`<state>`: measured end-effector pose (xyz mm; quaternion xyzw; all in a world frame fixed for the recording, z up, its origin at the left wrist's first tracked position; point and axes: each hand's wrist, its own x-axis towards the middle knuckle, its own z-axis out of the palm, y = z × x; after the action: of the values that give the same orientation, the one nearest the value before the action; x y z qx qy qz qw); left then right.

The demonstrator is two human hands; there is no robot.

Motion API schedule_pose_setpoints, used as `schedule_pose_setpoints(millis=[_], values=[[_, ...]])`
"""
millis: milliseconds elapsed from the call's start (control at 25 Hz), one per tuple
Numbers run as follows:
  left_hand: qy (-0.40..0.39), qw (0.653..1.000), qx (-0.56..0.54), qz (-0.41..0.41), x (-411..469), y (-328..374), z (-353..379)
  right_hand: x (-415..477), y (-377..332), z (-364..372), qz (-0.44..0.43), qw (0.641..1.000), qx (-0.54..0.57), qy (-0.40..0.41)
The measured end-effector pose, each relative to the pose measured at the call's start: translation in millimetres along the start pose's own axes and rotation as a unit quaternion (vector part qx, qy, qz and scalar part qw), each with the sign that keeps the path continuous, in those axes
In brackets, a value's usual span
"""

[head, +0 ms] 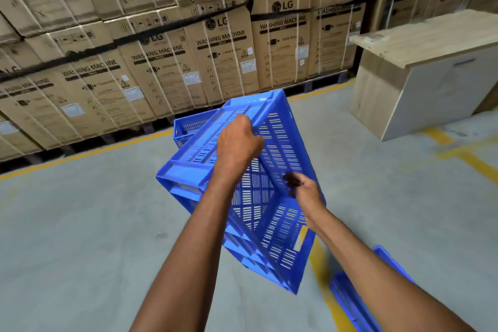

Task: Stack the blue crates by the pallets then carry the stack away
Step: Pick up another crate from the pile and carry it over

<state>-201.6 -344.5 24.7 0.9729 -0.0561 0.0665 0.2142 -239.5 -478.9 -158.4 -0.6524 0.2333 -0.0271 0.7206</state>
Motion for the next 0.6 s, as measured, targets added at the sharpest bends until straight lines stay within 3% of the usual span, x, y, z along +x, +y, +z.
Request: schedule_pose_setpoints(millis=[160,360,440,520,600], values=[[0.059,0.997,-0.042,0.012,6,-3,-23,15,72,-40,0.058,0.988,-0.132,0.049],[0.081,0.985,-0.153,-0.014,29,-27,-53,16,65,-76,0.038,0.947,-0.265,0.177],[0.075,0.977,-0.199,-0.025,29,-31,-58,24,48,-84,0.02,0.934,-0.245,0.26],[0.071,0.967,-0.243,-0.041,27,-32,-62,40,38,-97,0.066,0.926,-0.174,0.328],[0.075,0.957,-0.274,-0.067,27,-40,-62,60,39,-114,0.132,0.938,-0.104,0.302]])
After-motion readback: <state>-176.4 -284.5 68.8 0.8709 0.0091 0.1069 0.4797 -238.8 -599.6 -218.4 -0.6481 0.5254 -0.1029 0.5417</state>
